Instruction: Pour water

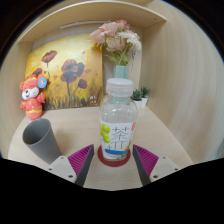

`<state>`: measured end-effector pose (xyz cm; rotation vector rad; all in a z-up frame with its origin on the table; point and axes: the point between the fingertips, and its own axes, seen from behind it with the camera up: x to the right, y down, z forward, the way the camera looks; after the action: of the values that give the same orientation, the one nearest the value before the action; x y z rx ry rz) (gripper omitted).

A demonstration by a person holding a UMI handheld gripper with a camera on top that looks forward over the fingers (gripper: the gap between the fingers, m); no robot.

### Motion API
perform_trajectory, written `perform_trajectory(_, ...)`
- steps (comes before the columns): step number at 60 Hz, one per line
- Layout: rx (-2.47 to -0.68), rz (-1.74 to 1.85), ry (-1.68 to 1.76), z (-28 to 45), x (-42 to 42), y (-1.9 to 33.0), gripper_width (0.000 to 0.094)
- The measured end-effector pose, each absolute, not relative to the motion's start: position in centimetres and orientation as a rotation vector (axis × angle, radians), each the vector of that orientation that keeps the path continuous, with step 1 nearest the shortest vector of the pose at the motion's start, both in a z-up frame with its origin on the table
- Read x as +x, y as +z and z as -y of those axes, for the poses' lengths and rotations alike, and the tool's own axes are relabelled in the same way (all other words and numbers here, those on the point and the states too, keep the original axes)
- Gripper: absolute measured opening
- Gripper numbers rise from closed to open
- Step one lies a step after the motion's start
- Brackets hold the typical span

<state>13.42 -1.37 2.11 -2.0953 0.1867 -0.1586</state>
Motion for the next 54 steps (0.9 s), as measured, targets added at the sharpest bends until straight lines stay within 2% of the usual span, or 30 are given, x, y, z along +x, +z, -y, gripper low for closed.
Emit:
perform_trajectory(10,-2.19,-0.15,-0.174,8.2,10.4,1.1,0.0791)
perform_trajectory(16,-2.205,-0.14,-0.173,12.1,7.2,2.6,0.0787)
perform_trajectory(28,-2.188,-0.087,-0.086,16.9,-1.3,8.3,0.0795)
perform_trajectory(41,-2.098,-0.031,-0.023,18.6,-7.8,16.4,0.0794)
perform_trajectory(54,-2.036,0.011,-0.033,20.4,-10.5,20.8,0.0794)
